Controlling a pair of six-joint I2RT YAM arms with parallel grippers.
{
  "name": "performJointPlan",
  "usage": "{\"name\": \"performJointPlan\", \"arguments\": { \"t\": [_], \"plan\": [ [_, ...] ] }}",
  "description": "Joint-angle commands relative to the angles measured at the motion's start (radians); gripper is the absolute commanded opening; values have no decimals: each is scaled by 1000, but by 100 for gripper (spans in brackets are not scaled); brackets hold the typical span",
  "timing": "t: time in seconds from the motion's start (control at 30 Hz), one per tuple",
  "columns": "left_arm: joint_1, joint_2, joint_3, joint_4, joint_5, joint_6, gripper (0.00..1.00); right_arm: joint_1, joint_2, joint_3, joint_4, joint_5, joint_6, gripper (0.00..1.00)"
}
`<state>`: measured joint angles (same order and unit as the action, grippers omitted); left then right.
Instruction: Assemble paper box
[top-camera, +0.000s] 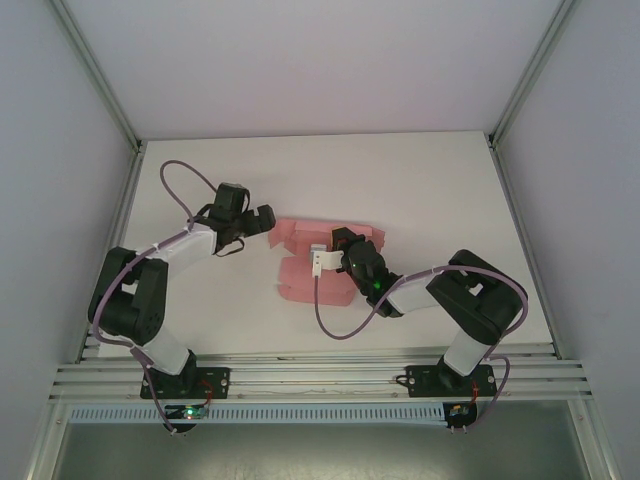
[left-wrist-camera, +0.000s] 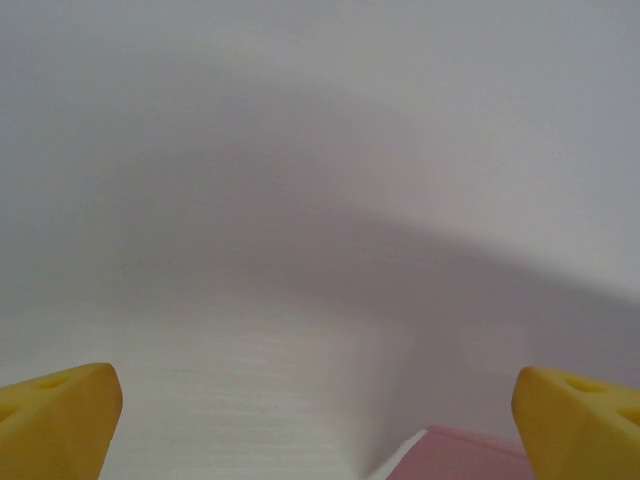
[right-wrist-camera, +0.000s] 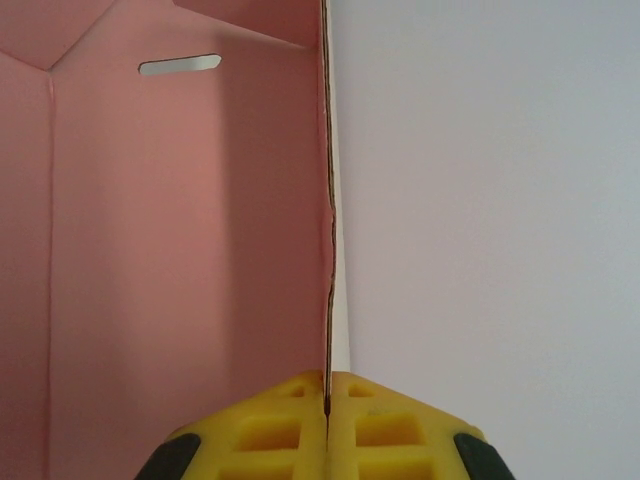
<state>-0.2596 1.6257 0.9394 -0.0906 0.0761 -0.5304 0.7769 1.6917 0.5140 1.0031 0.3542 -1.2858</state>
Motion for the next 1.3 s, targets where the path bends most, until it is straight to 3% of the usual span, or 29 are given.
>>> {"name": "performJointPlan", "arguments": {
  "t": [0.0,0.27,0.87,1.0,1.27],
  "plan": [
    [6,9,-14,65,126,67,100,11,21,-21,-49,14,23,0],
    [-1,-83,-147,199,284,84,96,15,14,-18,-65,21,42,0],
    [-132,-70,-178,269,325,179,78,30,10,-7,-92,30,74,0],
    [-161,-37,-138,252,269,217,73,30,8,-2,-107,26,81,0],
    [-185,8,-171,352,273,256,64,26,10,0,-115,28,86,0]
  ]
}}
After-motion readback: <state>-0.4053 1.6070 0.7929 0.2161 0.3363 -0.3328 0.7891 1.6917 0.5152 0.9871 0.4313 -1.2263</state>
